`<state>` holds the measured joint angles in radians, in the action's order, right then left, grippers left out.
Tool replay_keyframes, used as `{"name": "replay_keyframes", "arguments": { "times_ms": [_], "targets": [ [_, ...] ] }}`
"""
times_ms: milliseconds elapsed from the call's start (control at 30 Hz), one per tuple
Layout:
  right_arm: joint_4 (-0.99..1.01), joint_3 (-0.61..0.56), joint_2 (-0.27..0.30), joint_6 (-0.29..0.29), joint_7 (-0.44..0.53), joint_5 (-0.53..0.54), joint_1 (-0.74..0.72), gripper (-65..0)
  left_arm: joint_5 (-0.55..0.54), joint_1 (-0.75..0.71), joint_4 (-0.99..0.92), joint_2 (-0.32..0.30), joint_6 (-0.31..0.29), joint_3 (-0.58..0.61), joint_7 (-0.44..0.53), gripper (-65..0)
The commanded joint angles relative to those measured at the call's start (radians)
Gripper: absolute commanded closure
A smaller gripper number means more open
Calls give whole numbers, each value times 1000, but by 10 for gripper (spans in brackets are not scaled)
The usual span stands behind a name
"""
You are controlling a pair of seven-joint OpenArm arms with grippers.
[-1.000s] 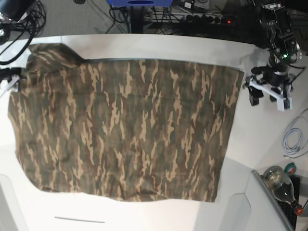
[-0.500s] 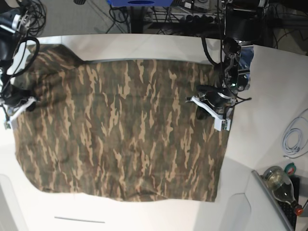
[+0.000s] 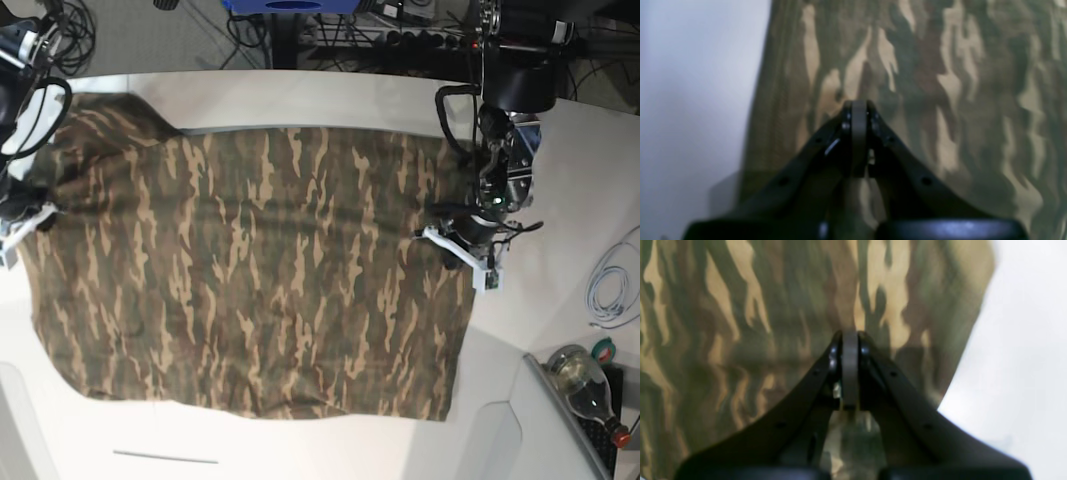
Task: Layout the t-shirt on the table in an organized manner, then fold the t-shirt properly
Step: 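Release the shirt edge and reposition both grippers along it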
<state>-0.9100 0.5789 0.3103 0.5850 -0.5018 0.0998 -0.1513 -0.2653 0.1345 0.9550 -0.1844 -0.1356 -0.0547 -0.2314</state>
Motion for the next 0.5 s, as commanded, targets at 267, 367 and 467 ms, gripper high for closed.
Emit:
{"name": "replay_keyframes", "arguments": {
  "times_ms": [267,367,467],
  "targets": [
    [-759,161,-230,8,-214,-5,319,-179,-12,-255,450,-8,-32,-126,-87,0],
    [-834,117,-268,10,-243,1,448,-407,-5,-319,463,-14,-42,-129,-84,0],
    [-877,63,-282,10,-223,1,557,-452,-4,-341,444,-16,-42,-129,-84,0]
  ]
}}
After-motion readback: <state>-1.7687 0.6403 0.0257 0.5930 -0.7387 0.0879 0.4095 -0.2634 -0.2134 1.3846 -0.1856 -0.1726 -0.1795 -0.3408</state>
